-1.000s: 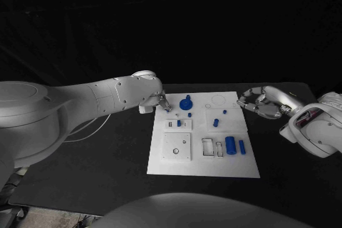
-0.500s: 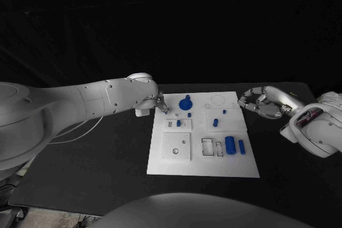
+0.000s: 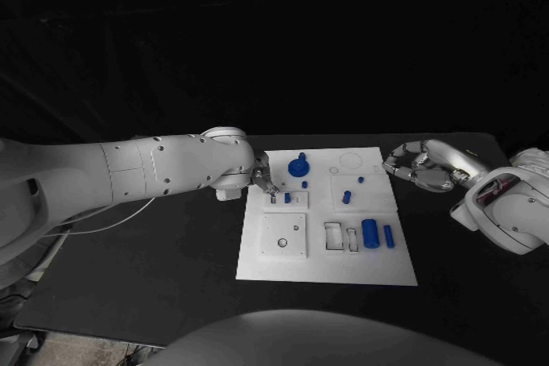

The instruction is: Assemble the parts on the task board

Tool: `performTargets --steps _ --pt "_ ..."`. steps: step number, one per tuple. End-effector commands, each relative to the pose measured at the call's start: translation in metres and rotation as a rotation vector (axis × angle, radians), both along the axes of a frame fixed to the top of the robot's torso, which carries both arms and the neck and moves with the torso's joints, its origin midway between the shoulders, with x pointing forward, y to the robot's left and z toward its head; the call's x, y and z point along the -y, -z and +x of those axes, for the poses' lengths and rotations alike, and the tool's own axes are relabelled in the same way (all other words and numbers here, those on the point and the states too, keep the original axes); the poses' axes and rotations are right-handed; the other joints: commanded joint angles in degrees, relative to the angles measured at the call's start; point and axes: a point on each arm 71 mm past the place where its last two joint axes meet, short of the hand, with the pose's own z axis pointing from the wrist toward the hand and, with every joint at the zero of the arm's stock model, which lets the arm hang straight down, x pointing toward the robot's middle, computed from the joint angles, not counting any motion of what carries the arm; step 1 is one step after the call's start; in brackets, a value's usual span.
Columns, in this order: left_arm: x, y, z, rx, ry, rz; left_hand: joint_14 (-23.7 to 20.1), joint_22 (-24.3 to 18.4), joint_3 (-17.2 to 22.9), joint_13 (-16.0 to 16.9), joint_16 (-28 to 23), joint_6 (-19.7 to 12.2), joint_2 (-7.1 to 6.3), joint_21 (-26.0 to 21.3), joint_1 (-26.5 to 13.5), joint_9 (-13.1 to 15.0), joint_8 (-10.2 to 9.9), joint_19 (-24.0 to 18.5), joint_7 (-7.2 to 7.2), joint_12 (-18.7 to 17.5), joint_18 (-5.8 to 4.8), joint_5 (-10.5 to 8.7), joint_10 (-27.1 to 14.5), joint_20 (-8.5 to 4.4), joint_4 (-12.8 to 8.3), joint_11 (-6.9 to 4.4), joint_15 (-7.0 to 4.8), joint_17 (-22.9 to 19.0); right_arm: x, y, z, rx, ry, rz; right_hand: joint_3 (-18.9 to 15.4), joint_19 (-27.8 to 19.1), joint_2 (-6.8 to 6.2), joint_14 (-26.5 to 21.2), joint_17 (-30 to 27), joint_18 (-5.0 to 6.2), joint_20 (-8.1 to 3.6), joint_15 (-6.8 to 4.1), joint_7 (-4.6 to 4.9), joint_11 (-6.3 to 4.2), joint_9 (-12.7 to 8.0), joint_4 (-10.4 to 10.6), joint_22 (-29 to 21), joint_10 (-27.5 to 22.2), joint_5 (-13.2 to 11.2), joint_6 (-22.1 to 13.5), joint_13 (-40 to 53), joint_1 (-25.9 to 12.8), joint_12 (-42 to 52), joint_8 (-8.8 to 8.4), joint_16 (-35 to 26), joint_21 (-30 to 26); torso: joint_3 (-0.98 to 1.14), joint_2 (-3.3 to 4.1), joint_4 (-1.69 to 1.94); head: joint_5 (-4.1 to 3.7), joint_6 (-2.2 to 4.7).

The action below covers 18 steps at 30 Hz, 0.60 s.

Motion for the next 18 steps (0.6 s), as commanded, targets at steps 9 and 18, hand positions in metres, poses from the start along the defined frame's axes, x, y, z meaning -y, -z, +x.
performTargets --steps 9,18 --pt "-0.0008 0.0026 -0.0073 0.062 -0.026 0.044 6.0 12.8 3.8 15.1 0.1 0.0 0.18 -0.6 -1.2 -0.5 -0.8 1.9 -0.77 -0.2 -1.0 -0.41 6.1 0.11 -3.1 0.11 -0.06 15.1 -0.0003 0.0041 -0.002 -0.02 -0.009 -0.008 -0.2 1.5 -0.02 6.1 15.1 0.73 0.37 0.31 -0.04 0.31 -0.1 -0.1 13.0 6.1 0.4 0.1 15.1 0.7 0.2 0.14 0.2 -0.3 0.04 0.12 -0.13 0.11 0.0" --pt "-0.0017 0.0055 -0.0079 0.083 -0.025 0.054 6.0 12.8 3.7 15.1 0.1 0.0 0.19 -0.7 -1.3 -0.5 -0.9 1.8 -0.76 -0.2 -0.98 -0.52 6.1 0.12 -3.0 0.12 -0.05 15.1 -0.0005 0.0054 -0.0021 -0.02 -0.01 -0.007 -0.2 1.5 -0.07 6.1 15.1 0.71 0.37 0.3 -0.06 0.31 -0.1 -0.2 13.1 6.1 0.5 0.1 15.1 0.8 0.2 0.12 0.2 -0.2 0.04 0.06 -0.13 0.15 0.0"
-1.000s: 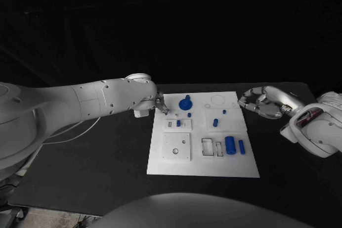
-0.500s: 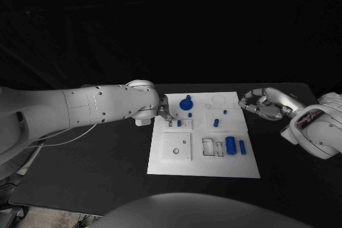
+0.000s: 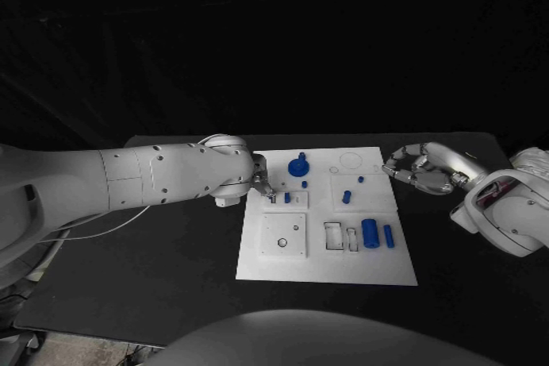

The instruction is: Assemble the parts on the task board

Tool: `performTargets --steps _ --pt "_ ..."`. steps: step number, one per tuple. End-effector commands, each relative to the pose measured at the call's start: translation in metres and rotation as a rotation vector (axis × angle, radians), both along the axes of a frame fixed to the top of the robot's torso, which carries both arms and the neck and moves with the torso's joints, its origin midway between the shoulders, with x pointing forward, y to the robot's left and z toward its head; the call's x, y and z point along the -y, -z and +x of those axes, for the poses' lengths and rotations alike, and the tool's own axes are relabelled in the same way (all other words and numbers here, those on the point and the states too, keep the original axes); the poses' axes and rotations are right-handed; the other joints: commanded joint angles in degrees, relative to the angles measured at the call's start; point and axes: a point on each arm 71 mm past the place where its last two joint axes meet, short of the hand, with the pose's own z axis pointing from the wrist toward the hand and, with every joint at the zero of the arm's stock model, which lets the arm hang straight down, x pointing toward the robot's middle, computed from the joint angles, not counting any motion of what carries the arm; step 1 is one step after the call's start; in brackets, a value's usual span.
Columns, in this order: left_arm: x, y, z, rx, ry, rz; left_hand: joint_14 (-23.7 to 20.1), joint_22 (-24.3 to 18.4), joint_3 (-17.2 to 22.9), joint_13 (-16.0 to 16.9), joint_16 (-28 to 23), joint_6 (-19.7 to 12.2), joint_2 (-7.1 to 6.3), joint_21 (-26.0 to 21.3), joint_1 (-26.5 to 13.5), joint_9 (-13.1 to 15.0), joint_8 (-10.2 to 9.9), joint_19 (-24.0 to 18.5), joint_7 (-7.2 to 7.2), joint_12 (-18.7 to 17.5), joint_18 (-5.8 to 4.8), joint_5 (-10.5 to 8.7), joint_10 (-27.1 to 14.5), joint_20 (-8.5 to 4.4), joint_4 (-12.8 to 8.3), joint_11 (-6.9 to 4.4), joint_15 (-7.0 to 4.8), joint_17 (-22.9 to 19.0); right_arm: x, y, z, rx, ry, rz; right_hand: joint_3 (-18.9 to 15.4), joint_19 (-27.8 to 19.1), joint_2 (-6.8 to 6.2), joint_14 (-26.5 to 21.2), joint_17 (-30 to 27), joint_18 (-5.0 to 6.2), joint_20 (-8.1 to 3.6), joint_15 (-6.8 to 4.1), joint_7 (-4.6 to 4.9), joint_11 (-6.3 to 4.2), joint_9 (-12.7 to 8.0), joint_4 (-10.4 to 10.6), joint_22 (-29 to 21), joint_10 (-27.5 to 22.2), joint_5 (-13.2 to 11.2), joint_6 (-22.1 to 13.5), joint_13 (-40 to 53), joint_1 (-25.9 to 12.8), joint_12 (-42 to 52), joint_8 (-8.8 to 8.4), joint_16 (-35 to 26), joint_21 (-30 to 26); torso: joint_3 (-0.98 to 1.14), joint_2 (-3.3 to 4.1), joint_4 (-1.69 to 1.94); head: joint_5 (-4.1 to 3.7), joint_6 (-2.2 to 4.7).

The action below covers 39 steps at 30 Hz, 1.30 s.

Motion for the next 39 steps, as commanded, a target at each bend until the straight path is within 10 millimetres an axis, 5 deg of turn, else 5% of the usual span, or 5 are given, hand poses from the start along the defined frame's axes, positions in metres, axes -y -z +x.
performTargets --steps 1,39 --pt "0.001 -0.002 0.002 0.038 0.0 0.016 6.0 12.7 2.4 15.1 0.1 0.0 0.4 -0.3 -0.2 -0.1 -0.3 1.8 -0.69 -0.2 -0.94 -0.3 6.1 0.12 -2.0 0.13 -0.06 15.1 -0.001 0.002 -0.001 -0.009 -0.009 -0.006 -0.2 1.5 0.23 6.1 15.1 0.71 0.37 0.3 -0.06 0.31 0.0 -0.2 13.1 6.1 0.2 0.1 15.1 0.5 0.2 0.12 0.2 -0.2 0.0 -0.05 -0.02 0.06 0.0" --pt "0.006 0.013 -0.009 0.032 0.02 0.001 6.0 12.7 2.2 15.1 0.1 -0.2 0.4 -0.5 -0.8 -0.8 -1.3 1.6 -0.61 -0.2 -0.9 -0.8 6.1 0.17 -1.9 0.18 0.0 15.1 0.001 0.004 -0.001 -0.01 -0.003 -0.007 -0.2 1.5 0.2 6.1 15.1 0.72 0.37 0.29 -0.06 0.3 -0.1 -0.2 13.1 6.1 0.3 0.0 15.1 0.7 0.2 0.08 0.2 -0.3 -0.02 -0.02 0.0 0.17 0.0"
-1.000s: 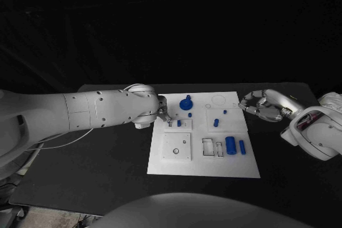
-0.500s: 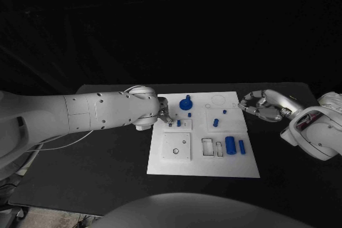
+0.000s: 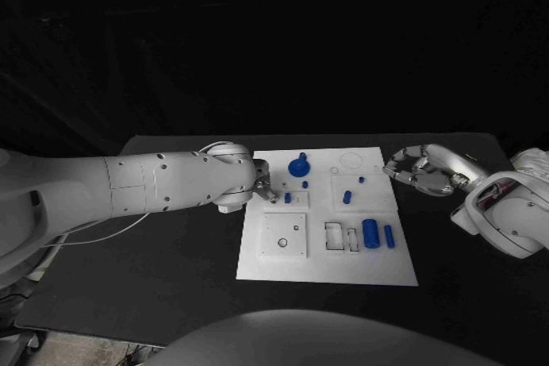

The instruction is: Assemble the parts on the task board

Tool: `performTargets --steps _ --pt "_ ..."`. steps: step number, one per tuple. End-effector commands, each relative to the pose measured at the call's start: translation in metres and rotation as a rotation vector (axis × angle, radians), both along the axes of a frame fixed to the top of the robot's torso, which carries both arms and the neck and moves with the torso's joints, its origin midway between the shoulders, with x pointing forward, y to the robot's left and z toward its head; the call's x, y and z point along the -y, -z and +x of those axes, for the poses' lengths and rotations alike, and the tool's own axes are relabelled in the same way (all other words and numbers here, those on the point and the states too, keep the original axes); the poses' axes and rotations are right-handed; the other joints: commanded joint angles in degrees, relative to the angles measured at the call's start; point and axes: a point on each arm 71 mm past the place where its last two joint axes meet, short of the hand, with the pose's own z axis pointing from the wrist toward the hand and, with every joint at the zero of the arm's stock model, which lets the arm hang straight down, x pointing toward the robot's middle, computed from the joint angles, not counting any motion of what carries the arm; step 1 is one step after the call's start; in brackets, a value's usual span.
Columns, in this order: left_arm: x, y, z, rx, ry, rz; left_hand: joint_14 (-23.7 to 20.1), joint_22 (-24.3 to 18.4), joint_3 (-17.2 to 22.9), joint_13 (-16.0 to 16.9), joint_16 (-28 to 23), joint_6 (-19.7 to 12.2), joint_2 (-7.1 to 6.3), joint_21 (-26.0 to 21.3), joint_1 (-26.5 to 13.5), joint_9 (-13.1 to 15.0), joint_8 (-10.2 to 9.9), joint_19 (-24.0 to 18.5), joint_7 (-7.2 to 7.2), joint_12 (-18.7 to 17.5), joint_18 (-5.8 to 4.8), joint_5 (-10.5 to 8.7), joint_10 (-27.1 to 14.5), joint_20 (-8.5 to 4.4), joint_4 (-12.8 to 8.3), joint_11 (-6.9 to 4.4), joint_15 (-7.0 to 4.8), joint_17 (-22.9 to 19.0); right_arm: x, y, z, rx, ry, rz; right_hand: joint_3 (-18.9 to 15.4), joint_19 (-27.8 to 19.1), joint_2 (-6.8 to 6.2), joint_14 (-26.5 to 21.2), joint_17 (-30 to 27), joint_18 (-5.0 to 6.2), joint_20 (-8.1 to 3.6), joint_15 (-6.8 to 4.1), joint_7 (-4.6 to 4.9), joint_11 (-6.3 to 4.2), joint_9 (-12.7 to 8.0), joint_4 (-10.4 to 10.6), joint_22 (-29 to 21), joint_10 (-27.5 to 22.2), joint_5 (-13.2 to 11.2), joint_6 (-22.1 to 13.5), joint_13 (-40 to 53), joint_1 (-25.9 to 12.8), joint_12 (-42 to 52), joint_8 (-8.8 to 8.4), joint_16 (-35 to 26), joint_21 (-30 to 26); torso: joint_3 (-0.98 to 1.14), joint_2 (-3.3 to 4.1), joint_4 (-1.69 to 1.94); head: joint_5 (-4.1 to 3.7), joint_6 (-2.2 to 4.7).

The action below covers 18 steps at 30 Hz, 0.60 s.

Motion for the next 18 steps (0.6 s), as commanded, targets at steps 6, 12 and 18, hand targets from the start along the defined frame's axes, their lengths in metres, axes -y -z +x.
performTargets --steps 6,12,18 --pt "0.0012 0.0057 -0.0013 0.024 0.012 -0.007 6.0 12.7 1.5 15.1 0.1 -0.3 0.57 -0.4 -0.1 -0.3 -0.5 1.6 -0.37 -0.2 -0.89 -0.28 6.1 0.18 -1.3 0.19 0.01 15.1 -0.0007 0.0006 -0.0006 -0.003 -0.008 -0.004 -0.2 1.5 -0.03 6.1 15.1 0.73 0.37 0.29 -0.06 0.3 -0.1 -0.2 13.0 6.1 0.3 0.0 15.1 0.5 0.2 0.08 0.2 -0.3 -0.01 0.03 -0.03 0.06 0.0" --pt "0.0041 0.009 -0.0013 0.042 0.017 -0.032 6.0 12.6 1.0 15.1 0.1 -0.5 0.62 -0.5 -0.5 -0.8 -1.3 1.6 -0.2 -0.2 -0.87 -1.48 6.1 0.27 -1.3 0.33 0.12 15.1 -0.0001 0.0006 -0.0009 -0.002 -0.007 -0.003 -0.2 1.5 -0.03 6.1 15.1 0.73 0.37 0.29 -0.06 0.3 -0.1 -0.2 13.0 6.1 0.3 0.0 15.1 0.5 0.2 0.08 0.2 -0.3 -0.02 0.04 -0.04 -0.03 0.0" --pt "0.0058 0.0099 -0.0017 0.055 0.02 -0.045 6.0 12.6 0.4 15.1 0.1 -0.3 0.68 -0.6 -0.7 -1.0 -1.6 1.5 -0.15 -0.2 -0.85 -2.03 6.1 0.32 -1.2 0.4 0.18 15.1 0.0009 0.0007 -0.0012 -0.001 -0.005 -0.003 -0.2 1.5 -0.03 6.1 15.1 0.73 0.36 0.29 -0.04 0.3 -0.1 -0.2 13.0 6.1 0.4 -0.1 15.1 0.6 0.2 0.04 0.2 -0.3 0.0 0.02 -0.04 -0.07 0.0"
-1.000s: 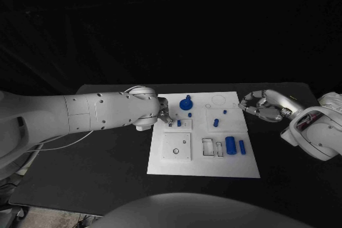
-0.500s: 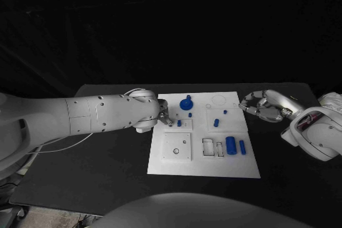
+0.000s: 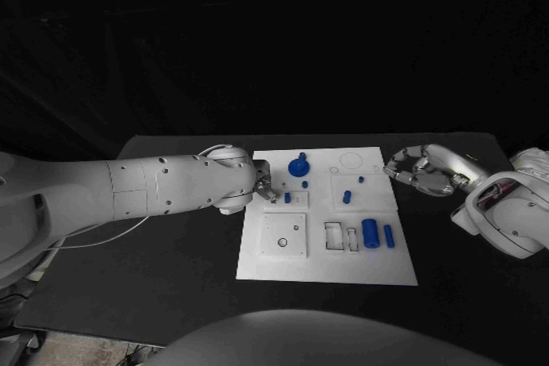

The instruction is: Assemble the parts on the task board

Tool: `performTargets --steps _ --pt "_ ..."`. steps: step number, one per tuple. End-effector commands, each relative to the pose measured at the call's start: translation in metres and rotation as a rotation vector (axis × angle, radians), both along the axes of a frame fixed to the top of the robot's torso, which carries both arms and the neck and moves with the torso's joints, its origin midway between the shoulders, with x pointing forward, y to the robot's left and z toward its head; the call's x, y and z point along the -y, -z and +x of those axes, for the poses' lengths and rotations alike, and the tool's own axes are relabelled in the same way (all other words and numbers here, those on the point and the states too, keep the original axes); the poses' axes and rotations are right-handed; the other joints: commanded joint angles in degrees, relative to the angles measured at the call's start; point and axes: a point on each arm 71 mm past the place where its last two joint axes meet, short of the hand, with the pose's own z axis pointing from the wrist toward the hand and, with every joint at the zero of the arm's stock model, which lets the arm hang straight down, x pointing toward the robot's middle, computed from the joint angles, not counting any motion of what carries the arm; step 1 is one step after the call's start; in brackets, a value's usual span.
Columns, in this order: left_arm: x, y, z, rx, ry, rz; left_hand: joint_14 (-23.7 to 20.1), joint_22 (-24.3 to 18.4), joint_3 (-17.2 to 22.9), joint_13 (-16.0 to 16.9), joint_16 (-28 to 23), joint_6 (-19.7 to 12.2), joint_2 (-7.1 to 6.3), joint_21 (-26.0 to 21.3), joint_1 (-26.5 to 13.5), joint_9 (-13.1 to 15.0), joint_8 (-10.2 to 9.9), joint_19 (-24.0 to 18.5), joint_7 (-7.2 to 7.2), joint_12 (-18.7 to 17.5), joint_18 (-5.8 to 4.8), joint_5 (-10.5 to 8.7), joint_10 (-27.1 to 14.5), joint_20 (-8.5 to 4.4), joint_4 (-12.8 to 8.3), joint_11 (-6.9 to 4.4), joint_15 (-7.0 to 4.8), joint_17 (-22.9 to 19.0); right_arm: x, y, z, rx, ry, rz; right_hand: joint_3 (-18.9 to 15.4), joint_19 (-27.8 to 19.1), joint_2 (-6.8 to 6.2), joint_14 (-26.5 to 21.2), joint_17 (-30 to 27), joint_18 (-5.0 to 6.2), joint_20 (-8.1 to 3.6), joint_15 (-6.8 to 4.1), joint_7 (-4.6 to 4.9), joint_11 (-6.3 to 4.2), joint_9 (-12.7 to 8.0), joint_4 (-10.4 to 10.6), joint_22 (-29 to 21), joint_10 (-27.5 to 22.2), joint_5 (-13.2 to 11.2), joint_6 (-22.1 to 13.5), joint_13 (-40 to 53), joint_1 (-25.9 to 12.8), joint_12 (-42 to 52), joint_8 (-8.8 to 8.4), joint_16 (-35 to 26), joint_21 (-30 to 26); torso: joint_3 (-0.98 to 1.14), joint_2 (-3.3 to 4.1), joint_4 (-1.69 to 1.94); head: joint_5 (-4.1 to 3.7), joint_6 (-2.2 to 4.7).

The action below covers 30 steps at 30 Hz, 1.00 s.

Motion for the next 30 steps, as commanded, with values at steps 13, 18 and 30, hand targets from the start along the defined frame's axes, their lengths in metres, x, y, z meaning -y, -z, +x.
performTargets --steps 13,18,30 --pt "0.003 0.008 -0.008 -0.043 0.038 0.024 6.0 12.5 -1.0 15.1 0.1 -0.4 -0.04 -0.6 0.0 -0.6 -0.9 1.4 -0.11 -0.2 -0.79 -0.71 6.1 0.39 -0.8 0.45 0.25 15.1 0.0 0.003 -0.001 -0.003 -0.005 -0.003 -0.2 1.5 -0.02 6.1 15.1 0.73 0.36 0.29 -0.04 0.3 -0.1 -0.2 13.0 6.1 0.2 -0.1 15.1 0.6 0.2 0.03 0.2 -0.3 0.02 -0.03 0.0 0.09 0.0" --pt "0.001 0.008 -0.01 -0.049 0.037 0.028 6.0 12.5 -1.7 15.1 0.1 -0.2 -0.18 -0.7 -0.2 -0.9 -1.3 1.3 -0.05 -0.2 -0.76 -1.1 6.1 0.43 -0.9 0.51 0.29 15.1 0.001 0.004 -0.002 -0.006 -0.004 -0.004 -0.2 1.5 0.01 6.1 15.1 0.73 0.36 0.29 -0.03 0.3 -0.1 -0.2 13.0 6.1 0.2 -0.1 15.1 0.6 0.2 0.02 0.2 -0.3 0.02 -0.01 0.01 0.03 0.0" --pt "0.0 0.008 -0.015 -0.057 0.037 0.031 6.0 12.4 -3.8 15.1 0.1 -0.2 0.11 -1.1 -0.8 -1.6 -2.1 1.1 0.13 -0.2 -0.68 -1.79 6.1 0.55 -0.6 0.67 0.42 15.1 0.001 0.004 -0.002 -0.006 -0.003 -0.003 -0.2 1.5 0.02 6.1 15.1 0.73 0.36 0.29 -0.03 0.31 -0.1 -0.2 13.0 6.1 0.3 -0.2 15.1 0.7 0.2 0.01 0.2 -0.3 0.01 -0.03 0.0 0.14 0.0"
